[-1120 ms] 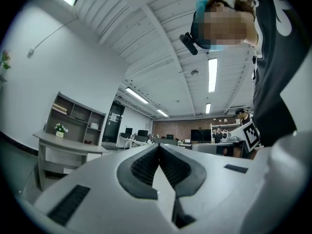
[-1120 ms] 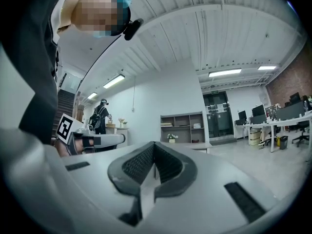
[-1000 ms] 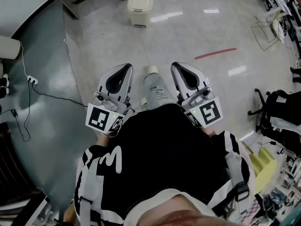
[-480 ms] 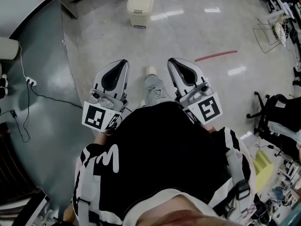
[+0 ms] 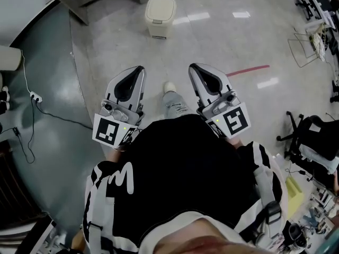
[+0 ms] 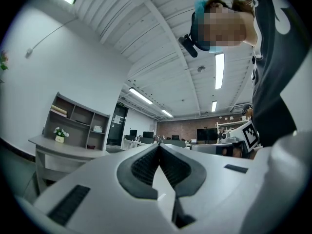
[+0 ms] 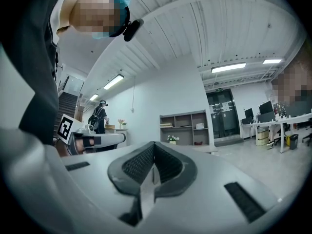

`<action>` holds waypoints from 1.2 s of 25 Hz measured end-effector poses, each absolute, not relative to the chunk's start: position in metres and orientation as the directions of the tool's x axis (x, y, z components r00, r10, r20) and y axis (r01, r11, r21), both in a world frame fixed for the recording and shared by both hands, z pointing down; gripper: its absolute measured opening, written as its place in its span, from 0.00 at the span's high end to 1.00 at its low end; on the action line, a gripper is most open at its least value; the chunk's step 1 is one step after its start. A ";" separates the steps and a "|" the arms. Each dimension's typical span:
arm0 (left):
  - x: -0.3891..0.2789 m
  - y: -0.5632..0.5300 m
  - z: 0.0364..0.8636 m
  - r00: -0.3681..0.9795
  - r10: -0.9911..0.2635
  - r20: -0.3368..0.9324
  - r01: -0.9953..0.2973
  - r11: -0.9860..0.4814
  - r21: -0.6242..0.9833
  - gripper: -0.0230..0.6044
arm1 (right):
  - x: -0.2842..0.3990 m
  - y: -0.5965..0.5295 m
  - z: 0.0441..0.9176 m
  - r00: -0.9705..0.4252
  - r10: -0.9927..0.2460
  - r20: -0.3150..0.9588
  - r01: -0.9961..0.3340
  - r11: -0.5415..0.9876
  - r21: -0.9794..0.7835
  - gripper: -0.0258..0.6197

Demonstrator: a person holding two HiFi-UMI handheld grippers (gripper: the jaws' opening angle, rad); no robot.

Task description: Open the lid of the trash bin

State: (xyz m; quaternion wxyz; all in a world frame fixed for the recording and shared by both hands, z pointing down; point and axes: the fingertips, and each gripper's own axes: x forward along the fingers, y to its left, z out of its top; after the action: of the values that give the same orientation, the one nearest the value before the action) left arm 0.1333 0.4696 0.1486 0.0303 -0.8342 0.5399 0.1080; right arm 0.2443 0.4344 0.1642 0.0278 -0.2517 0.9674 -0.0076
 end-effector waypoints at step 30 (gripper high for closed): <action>0.108 0.292 0.147 0.369 -0.914 -0.166 -0.918 -0.387 0.089 0.96 | 0.209 0.254 0.157 -0.904 -0.426 -0.043 -0.425 0.905 -0.030 0.95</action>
State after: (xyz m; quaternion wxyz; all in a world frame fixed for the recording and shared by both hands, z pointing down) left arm 0.1076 0.2922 0.1474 0.0093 -0.8274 0.5537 0.0941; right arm 0.2088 0.2537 0.1565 0.0243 -0.2182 0.9756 -0.0100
